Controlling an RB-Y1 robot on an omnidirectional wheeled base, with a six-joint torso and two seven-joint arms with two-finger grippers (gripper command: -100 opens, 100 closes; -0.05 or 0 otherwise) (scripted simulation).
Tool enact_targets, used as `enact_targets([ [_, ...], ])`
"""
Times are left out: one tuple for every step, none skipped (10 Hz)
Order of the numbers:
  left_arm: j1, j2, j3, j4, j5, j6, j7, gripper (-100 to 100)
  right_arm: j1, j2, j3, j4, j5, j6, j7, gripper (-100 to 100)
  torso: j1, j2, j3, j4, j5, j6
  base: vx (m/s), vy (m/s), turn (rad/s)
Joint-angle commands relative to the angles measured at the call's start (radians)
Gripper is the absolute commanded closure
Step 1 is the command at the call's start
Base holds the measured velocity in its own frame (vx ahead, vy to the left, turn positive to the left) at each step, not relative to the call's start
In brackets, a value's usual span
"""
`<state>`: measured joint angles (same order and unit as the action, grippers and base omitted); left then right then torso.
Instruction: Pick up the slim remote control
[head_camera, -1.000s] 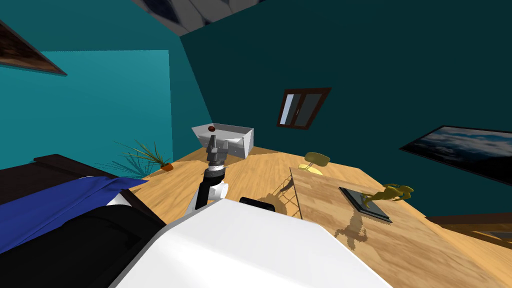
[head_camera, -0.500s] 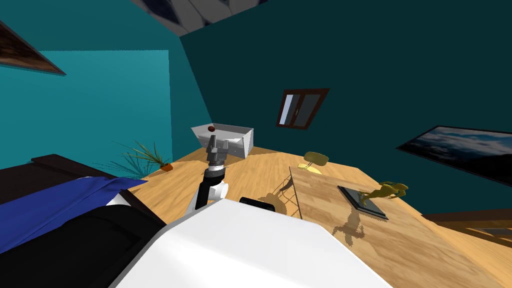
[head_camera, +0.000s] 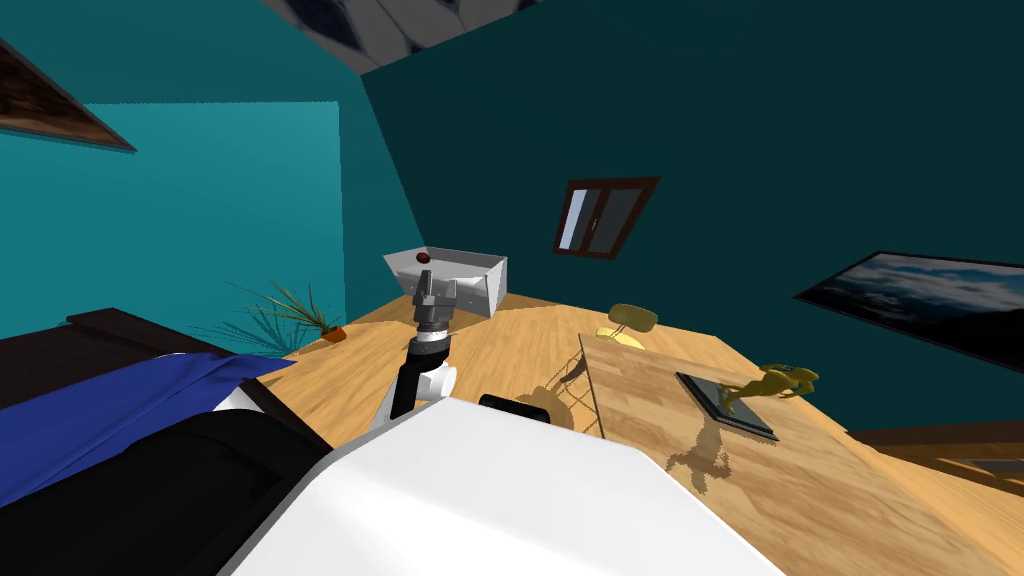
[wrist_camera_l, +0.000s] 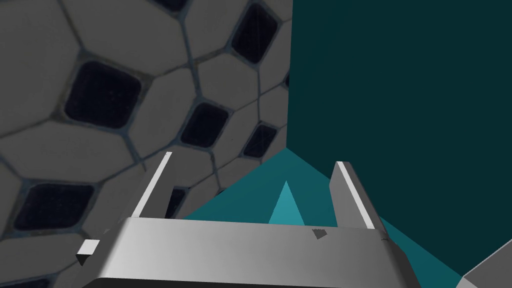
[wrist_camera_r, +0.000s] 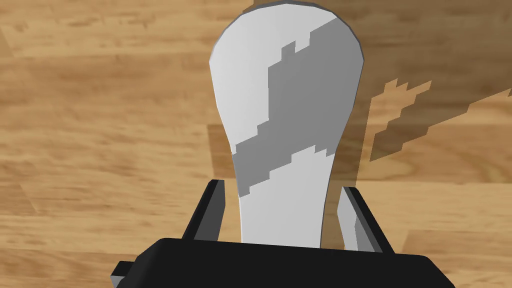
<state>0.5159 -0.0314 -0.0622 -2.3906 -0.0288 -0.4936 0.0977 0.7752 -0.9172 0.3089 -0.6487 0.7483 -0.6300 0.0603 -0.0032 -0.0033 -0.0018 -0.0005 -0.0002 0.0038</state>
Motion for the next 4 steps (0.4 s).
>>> enact_targets([
  [0.0,0.0,0.0,0.0,0.0,0.0,0.0,0,0.03,0.002,-0.021,-0.006,-0.009,-0.009,0.015,100,0.0,0.0,0.0,0.0,0.0,0.0,0.034,-0.002,0.059],
  [0.0,0.0,0.0,0.0,0.0,0.0,0.0,0,0.068,-0.002,-0.041,-0.027,-0.019,-0.014,0.024,100,0.0,-0.001,-0.001,0.0,0.0,0.0,0.042,0.0,0.073],
  [0.0,0.0,0.0,0.0,0.0,0.0,0.0,0,0.055,-0.005,-0.028,-0.033,-0.013,-0.002,0.009,100,0.0,-0.002,-0.001,0.0,0.0,0.0,0.018,-0.002,0.009],
  [0.0,0.0,0.0,0.0,0.0,0.0,0.0,0,0.057,-0.005,-0.03,-0.033,-0.014,-0.004,0.011,0,0.0,-0.001,-0.001,0.0,0.0,0.0,0.0,0.0,0.0],
])
